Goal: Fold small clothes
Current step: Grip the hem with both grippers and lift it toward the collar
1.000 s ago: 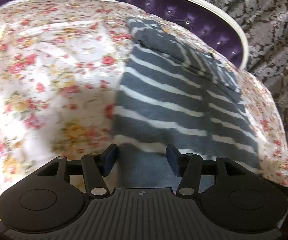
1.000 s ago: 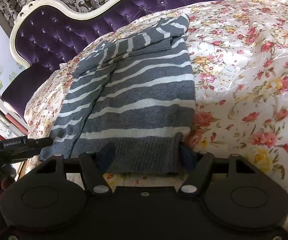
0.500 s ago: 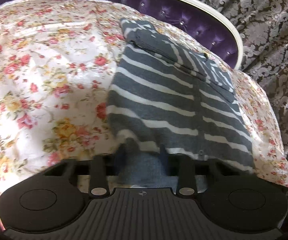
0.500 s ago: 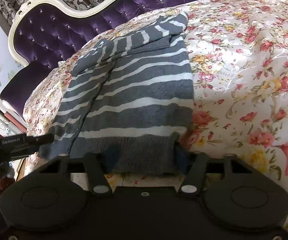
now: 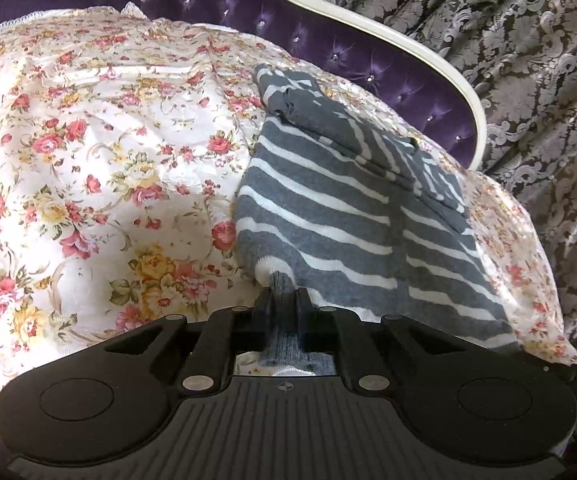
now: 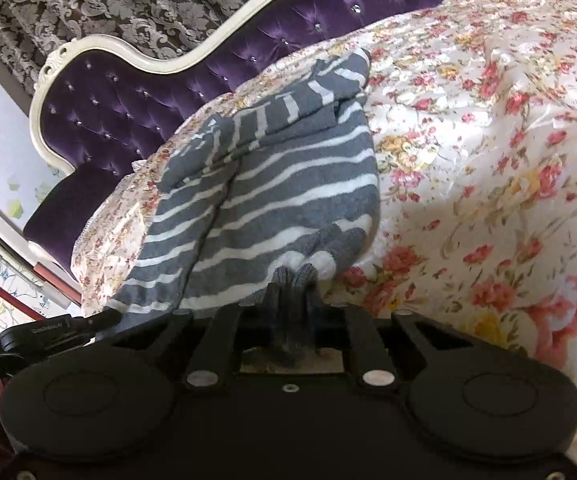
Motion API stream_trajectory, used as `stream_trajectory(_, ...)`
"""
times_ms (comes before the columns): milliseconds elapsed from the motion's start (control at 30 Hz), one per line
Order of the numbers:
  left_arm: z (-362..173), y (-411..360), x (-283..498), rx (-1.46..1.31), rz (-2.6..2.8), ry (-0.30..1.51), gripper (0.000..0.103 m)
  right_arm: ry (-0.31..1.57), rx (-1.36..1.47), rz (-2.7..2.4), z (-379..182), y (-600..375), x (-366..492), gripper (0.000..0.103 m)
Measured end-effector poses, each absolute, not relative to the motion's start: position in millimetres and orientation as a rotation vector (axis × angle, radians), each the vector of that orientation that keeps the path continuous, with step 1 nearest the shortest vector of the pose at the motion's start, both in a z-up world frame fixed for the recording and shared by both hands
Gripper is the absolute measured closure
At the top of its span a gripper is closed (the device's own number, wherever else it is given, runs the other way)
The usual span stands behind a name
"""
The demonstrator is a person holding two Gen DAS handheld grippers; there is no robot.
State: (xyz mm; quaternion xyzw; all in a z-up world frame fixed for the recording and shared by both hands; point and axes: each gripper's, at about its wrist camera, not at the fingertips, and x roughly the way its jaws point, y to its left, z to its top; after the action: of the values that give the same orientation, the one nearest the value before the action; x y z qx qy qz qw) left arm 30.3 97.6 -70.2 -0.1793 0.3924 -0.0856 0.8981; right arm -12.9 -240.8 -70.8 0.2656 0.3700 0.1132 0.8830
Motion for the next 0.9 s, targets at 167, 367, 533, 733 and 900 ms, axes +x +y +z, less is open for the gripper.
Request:
stream_trajectory(167, -61, 98, 28, -0.386, -0.190, 0.771, 0.093, 0.739, 0.555, 0.270, -61, -243, -12, 0.084)
stream_trajectory(367, -48, 96, 36, -0.389, -0.195, 0.737, 0.093, 0.695, 0.620, 0.296, -49, -253, -3, 0.085)
stream_trajectory(533, -34, 96, 52, -0.403, -0.210, 0.703, 0.093, 0.659, 0.642, 0.301, -39, -263, 12, 0.085)
stream_trajectory(733, -22, 97, 72, -0.424, -0.220, 0.675, 0.093, 0.631, 0.686, 0.307, -32, -271, 29, 0.085)
stream_trajectory(900, -14, 97, 87, -0.417, -0.223, 0.656, 0.093, 0.613, 0.677, 0.310, -27, -273, 39, 0.085)
